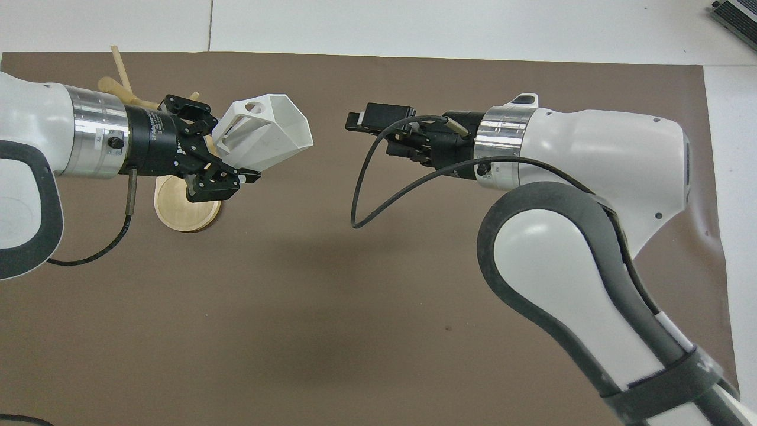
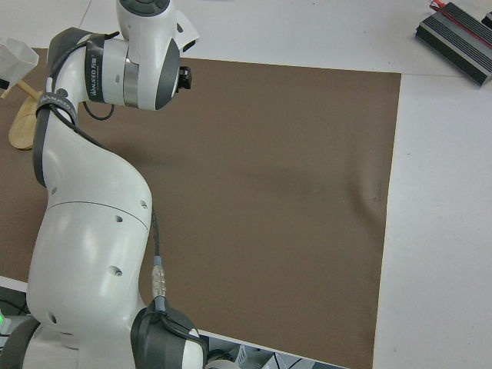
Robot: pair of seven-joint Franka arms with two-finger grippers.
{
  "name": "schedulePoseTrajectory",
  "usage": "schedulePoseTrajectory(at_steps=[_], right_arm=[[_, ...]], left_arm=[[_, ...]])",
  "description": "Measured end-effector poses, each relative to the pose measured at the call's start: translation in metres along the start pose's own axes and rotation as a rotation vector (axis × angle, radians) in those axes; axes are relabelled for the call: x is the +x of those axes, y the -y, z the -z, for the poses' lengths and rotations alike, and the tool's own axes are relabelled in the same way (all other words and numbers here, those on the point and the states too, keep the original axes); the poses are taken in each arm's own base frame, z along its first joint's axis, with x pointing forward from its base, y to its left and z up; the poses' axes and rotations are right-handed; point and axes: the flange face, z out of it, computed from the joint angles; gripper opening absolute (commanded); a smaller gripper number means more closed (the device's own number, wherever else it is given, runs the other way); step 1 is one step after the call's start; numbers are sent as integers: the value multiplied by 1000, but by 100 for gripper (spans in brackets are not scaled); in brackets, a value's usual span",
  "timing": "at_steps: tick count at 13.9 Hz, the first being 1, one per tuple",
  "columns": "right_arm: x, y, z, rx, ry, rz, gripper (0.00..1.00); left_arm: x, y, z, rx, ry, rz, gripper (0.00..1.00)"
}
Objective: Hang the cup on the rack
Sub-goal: 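Carry the cup toward the mug tree while the right gripper withdraws, then lower the cup onto a mug tree peg with the left gripper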
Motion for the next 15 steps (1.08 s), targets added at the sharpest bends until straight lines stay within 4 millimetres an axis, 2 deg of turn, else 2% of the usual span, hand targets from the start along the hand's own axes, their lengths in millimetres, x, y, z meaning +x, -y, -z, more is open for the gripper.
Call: schedulePoseTrajectory(at_steps=[2, 3, 6, 8, 9, 12, 15], right_arm=[[-9, -44, 22, -145, 102, 73, 100], [-13, -52, 30, -206, 144, 88, 100], [-25, -60, 44, -291, 240, 88, 100], [-32, -79, 53, -304, 264, 27, 100], [-35, -85, 57, -309, 268, -13, 100], [-38, -84, 64, -321, 263, -82, 100], [-40, -91, 79, -331, 237, -109, 100]], left_arm=[[13, -23, 1, -33, 11, 85, 0], [20, -34, 1, -45, 14, 122, 0], [35, -57, -5, -77, -1, 206, 0], [39, -64, -16, -97, -10, 255, 0], [41, -66, -20, -103, -9, 278, 0], [50, -70, -29, -125, -2, 340, 0], [57, -73, -33, -142, 7, 391, 0]])
